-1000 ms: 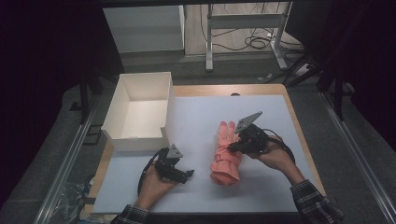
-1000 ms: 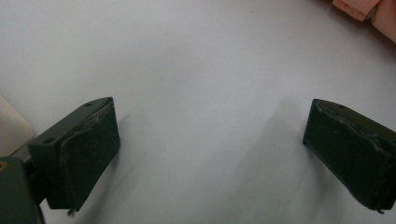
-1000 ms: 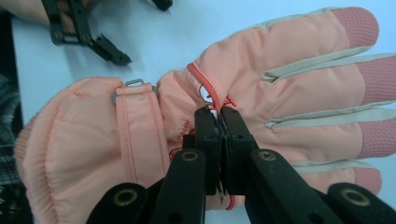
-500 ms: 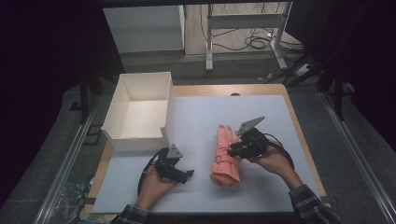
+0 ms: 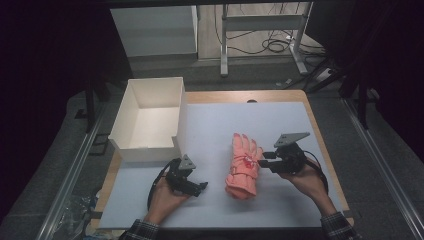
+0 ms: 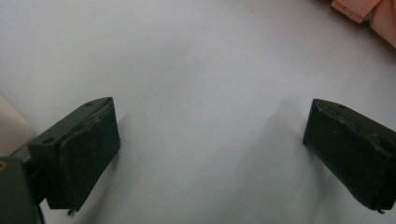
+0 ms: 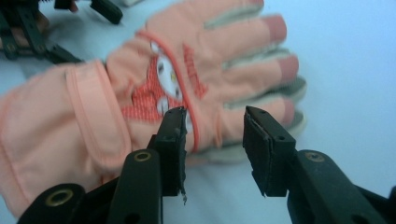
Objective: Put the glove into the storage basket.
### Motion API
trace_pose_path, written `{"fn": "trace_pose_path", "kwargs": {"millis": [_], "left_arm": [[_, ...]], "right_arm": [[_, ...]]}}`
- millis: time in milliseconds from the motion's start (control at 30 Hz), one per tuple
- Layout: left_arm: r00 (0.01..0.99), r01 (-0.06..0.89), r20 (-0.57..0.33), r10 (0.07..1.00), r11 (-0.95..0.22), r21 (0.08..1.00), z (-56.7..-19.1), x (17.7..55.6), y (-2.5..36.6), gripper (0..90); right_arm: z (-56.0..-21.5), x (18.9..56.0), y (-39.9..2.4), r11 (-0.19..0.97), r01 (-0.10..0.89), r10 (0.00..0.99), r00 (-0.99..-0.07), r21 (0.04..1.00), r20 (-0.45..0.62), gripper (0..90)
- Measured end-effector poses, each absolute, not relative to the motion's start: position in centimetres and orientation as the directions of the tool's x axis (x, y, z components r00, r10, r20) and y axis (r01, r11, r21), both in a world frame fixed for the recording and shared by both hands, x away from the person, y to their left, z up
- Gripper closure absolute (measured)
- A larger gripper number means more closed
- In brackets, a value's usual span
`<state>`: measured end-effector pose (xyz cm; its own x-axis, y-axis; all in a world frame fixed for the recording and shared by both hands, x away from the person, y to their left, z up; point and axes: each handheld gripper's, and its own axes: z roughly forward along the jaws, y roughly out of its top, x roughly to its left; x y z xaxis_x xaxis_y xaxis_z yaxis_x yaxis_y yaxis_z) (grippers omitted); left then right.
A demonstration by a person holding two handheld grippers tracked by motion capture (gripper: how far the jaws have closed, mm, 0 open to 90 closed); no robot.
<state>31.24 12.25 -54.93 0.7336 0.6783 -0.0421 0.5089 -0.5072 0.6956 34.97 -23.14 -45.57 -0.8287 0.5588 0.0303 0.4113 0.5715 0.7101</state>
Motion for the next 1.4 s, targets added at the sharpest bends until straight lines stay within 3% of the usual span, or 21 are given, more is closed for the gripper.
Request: {"fn": "trace_pose_path", "kwargs": {"millis": [233, 533, 1400], "left_arm": [[0.737, 0.503, -0.034, 0.675, -0.515, 0.694, -54.9, 31.3, 12.2, 3.4], [0.736, 0.505, -0.037, 0.676, -0.513, 0.694, -54.9, 31.3, 12.2, 3.4], [0.737, 0.508, -0.038, 0.675, -0.516, 0.690, -54.8, 31.1, 12.4, 3.5]], "right_arm": [[-47.9, 32.8, -24.1, 0.556, 0.419, 0.572, -0.819, 0.718, 0.036, 66.2], [-51.1, 30.3, -24.3, 0.531, 0.447, 0.546, -0.830, 0.720, 0.112, 82.5], [-53.0, 29.2, -20.0, 0.579, 0.390, 0.470, -0.877, 0.716, 0.098, 83.1]]}}
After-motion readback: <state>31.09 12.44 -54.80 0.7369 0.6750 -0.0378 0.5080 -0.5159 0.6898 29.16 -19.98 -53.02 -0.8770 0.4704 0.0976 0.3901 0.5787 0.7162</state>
